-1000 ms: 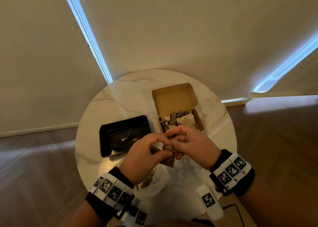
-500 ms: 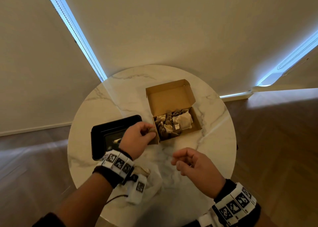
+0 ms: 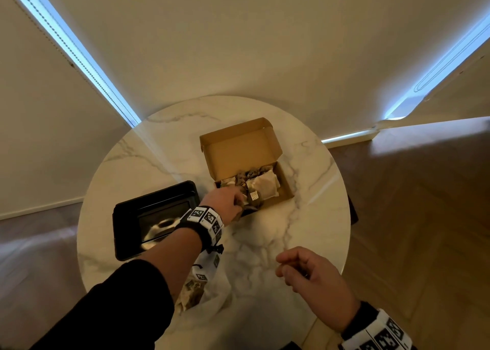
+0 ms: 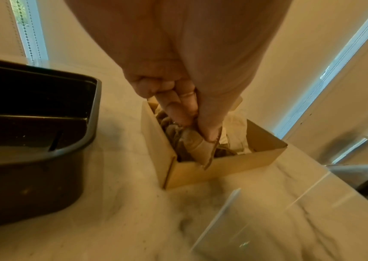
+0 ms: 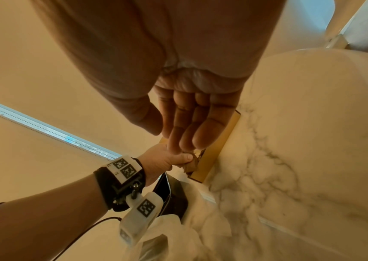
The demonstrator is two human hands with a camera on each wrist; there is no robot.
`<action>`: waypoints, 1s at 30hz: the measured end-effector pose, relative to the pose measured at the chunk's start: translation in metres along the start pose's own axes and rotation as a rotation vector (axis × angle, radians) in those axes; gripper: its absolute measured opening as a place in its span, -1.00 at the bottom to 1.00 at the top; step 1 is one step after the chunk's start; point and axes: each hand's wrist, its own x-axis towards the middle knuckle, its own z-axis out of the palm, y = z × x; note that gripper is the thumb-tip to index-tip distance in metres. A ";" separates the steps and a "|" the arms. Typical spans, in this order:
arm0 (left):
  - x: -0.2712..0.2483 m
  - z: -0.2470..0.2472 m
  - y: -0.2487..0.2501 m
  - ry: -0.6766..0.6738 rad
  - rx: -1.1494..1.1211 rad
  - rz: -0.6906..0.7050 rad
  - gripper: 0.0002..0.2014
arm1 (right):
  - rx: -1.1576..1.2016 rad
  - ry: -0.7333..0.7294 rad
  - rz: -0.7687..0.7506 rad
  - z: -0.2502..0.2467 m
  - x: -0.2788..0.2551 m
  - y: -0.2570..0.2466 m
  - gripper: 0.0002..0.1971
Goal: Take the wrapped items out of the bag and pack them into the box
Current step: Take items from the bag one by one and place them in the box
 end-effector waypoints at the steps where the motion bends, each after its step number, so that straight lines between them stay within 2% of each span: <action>1: 0.001 0.003 -0.001 0.013 -0.015 -0.006 -0.83 | 0.000 0.004 0.000 -0.002 -0.001 0.002 -0.85; 7: 0.002 0.020 -0.004 0.155 -0.197 -0.127 -0.88 | -0.028 0.009 -0.008 -0.006 -0.002 0.010 -0.85; 16: 0.002 0.029 -0.004 0.053 0.058 -0.047 -0.85 | -0.099 -0.003 -0.025 -0.006 -0.007 0.014 -0.86; 18: 0.002 0.027 -0.004 0.048 0.043 -0.048 -0.84 | -0.122 0.000 -0.035 -0.007 -0.009 0.014 -0.86; 21: -0.004 0.022 -0.005 0.075 -0.097 -0.065 -0.71 | -0.150 0.005 -0.046 -0.007 -0.011 0.011 -0.86; 26: -0.039 -0.004 -0.021 0.200 -0.237 -0.055 -0.71 | -0.178 -0.014 -0.057 0.002 -0.011 0.000 -0.87; 30: -0.103 -0.017 -0.050 0.297 -0.280 -0.069 -0.78 | -0.232 -0.063 -0.069 0.022 -0.002 -0.009 -0.89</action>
